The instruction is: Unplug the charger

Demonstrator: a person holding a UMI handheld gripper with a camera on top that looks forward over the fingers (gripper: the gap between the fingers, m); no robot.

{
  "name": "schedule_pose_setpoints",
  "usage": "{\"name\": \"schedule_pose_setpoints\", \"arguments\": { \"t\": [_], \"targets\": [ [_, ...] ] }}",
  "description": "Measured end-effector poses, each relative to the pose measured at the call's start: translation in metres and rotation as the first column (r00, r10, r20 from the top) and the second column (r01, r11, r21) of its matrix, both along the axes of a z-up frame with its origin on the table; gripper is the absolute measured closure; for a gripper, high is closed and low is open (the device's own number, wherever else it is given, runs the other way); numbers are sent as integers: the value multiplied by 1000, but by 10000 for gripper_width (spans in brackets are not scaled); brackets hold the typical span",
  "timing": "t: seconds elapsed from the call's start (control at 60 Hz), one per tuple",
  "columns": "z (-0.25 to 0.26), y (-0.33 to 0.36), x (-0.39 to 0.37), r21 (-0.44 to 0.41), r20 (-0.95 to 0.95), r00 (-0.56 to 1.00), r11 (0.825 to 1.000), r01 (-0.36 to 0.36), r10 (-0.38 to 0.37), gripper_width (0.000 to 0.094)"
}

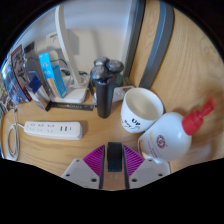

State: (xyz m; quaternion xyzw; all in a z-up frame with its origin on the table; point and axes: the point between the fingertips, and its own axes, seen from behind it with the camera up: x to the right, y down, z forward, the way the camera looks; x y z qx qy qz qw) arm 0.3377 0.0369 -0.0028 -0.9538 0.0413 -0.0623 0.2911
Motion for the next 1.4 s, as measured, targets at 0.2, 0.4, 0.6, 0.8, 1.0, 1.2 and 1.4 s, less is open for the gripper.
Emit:
{"name": "schedule_pose_setpoints", "arguments": {
  "t": [0.2, 0.4, 0.6, 0.8, 1.0, 1.2, 1.4],
  "targets": [
    [103, -4, -21, 219, 13, 999, 975, 43, -47, 39],
    [229, -30, -73, 454, -11, 998, 889, 59, -61, 73],
    [269, -75, -153, 521, -26, 999, 854, -20, 39, 75],
    [247, -123, -224, 485, -57, 987, 868, -105, 151, 76],
    [242, -167, -264, 483, -71, 968, 858, -177, 239, 74],
    [237, -193, -283, 486, -72, 956, 847, -214, 283, 75],
    [235, -207, -288, 490, -62, 954, 841, -228, 295, 75]
  ]
}}
